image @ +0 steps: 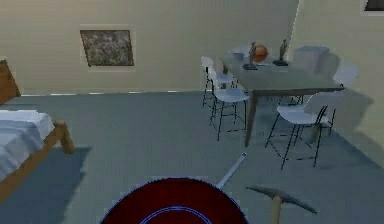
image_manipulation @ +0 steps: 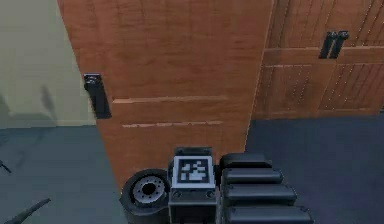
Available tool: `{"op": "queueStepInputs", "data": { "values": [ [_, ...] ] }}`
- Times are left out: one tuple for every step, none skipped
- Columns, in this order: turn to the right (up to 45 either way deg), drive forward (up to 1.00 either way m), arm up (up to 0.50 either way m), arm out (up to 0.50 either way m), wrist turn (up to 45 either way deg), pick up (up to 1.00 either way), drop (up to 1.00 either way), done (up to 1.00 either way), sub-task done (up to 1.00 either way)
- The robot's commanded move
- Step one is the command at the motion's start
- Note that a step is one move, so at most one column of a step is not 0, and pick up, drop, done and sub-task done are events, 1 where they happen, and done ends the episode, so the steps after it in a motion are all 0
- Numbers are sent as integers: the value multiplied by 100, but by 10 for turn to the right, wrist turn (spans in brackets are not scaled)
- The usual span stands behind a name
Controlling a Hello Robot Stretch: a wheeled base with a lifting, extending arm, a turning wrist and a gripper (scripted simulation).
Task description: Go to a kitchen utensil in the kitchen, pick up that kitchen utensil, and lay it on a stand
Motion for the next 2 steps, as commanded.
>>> {"op": "queueStepInputs", "data": {
  "values": [
    [0,20,0,0,0,0,0,0,0],
    [-270,0,0,0,0,0,0,0,0]
  ]
}}
